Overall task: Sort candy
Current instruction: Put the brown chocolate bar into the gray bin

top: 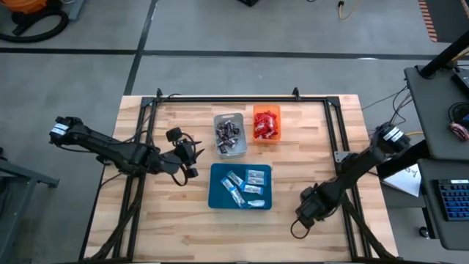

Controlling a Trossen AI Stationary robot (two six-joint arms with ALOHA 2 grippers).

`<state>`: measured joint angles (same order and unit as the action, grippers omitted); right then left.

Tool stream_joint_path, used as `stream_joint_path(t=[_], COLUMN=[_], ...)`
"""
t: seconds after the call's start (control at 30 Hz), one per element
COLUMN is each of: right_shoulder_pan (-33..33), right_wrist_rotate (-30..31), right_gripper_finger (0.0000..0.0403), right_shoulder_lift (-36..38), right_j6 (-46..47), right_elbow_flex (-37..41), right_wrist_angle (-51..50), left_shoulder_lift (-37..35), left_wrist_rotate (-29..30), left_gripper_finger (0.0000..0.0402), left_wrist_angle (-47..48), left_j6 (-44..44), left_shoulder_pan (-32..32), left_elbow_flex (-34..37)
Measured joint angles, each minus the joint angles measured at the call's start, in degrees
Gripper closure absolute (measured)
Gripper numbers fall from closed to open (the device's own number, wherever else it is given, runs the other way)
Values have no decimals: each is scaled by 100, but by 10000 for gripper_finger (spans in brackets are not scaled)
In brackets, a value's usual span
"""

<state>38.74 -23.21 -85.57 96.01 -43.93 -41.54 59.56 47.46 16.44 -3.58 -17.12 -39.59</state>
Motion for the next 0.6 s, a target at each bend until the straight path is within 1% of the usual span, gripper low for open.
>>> stream_joint_path(t=[0.03,0.13,0.23,0.33,0.4,0.47,0.53,0.6], right_shoulder_pan=[-5,-35,-88,-197,-426,-800,-1256,-1740], right_wrist_rotate=[163,1039,1963,3368,4340,4872,5057,5056], right_gripper_finger=[382,383,383,384,384,384,384,384], right_shoulder_lift=[176,840,1461,1973,2162,2223,2166,1977], right_j6=[-21,-141,-299,-1045,-1991,-3200,-4551,-5818], right_elbow_flex=[-22,-113,-230,-372,-368,-364,-364,-364], right_wrist_angle=[-58,191,208,453,815,1420,2112,2927], left_shoulder_lift=[-2,-8,-6,-8,-15,-26,-54,-85], left_wrist_rotate=[0,0,1,0,-1,-2,-42,-250], left_gripper_finger=[287,287,287,287,287,287,287,287], left_wrist_angle=[-30,-147,-403,-680,-827,-990,-1047,-1047], left_j6=[6,7,78,253,339,311,268,283], left_shoulder_pan=[0,0,0,0,0,0,0,1], left_elbow_flex=[0,-2,-6,-11,-11,-11,-11,-11])
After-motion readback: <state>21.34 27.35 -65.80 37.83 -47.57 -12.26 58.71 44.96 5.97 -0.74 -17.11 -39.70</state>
